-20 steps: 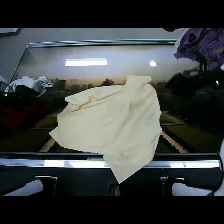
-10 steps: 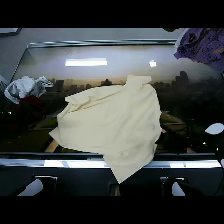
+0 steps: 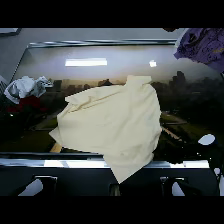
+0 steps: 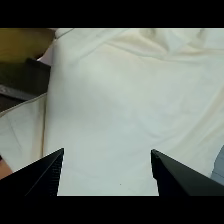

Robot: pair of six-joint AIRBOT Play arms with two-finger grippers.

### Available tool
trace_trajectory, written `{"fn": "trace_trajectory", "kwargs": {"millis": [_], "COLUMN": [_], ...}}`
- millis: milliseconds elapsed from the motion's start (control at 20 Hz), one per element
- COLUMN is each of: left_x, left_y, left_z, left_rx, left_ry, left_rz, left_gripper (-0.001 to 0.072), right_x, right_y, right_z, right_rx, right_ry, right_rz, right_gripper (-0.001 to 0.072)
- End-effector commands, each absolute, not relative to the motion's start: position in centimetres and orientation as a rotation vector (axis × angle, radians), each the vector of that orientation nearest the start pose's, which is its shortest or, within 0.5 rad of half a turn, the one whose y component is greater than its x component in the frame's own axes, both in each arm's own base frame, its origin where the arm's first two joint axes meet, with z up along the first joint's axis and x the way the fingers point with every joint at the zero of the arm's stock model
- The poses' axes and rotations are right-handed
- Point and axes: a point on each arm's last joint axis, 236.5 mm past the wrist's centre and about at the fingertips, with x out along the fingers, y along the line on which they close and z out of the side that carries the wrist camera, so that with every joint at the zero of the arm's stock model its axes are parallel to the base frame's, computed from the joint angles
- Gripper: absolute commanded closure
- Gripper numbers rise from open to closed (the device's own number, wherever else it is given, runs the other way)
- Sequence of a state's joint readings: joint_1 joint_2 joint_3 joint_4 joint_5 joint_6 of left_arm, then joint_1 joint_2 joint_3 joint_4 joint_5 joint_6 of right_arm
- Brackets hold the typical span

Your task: Fold the clothes and pants, and hang the long-sleeved shirts on hangers.

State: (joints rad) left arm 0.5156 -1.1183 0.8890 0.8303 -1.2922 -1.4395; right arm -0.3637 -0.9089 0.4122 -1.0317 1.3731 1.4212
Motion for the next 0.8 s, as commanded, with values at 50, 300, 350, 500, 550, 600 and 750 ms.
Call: {"fn": "trace_trajectory", "kwargs": {"millis": [50,300,350,500,550,600,750], "left_x": [32.7,32.7,32.7,33.0,33.1,33.2,33.3], "left_y": [1.1,1.2,1.2,1.5,1.6,1.7,1.7], "left_z": [2.4,2.3,2.3,2.3,2.3,2.3,2.3], "left_rx": [-0.917,-0.912,-0.912,-0.911,-0.910,-0.912,-0.912], "left_ry": [1.192,1.195,1.195,1.179,1.173,1.168,1.165], "left_rz": [-0.084,-0.081,-0.081,-0.069,-0.064,-0.060,-0.058], "left_gripper": [0.0095,0.0095,0.0095,0.0095,0.0095,0.0095,0.0095], "right_x": [16.6,17.2,17.4,16.6,16.1,16.1,16.8], "right_y": [7.3,8.3,8.6,8.9,9.1,9.5,9.8], "right_z": [-8.5,-9.4,-9.5,-10.1,-10.4,-10.5,-10.4], "right_rx": [0.841,0.927,0.940,0.960,0.965,0.989,1.002], "right_ry": [1.655,1.685,1.682,1.713,1.726,1.718,1.674], "right_rz": [0.136,0.157,0.168,0.161,0.169,0.169,0.194], "right_gripper": [0.0194,0.0253,0.0253,0.0253,0.0253,0.0253,0.0375]}}
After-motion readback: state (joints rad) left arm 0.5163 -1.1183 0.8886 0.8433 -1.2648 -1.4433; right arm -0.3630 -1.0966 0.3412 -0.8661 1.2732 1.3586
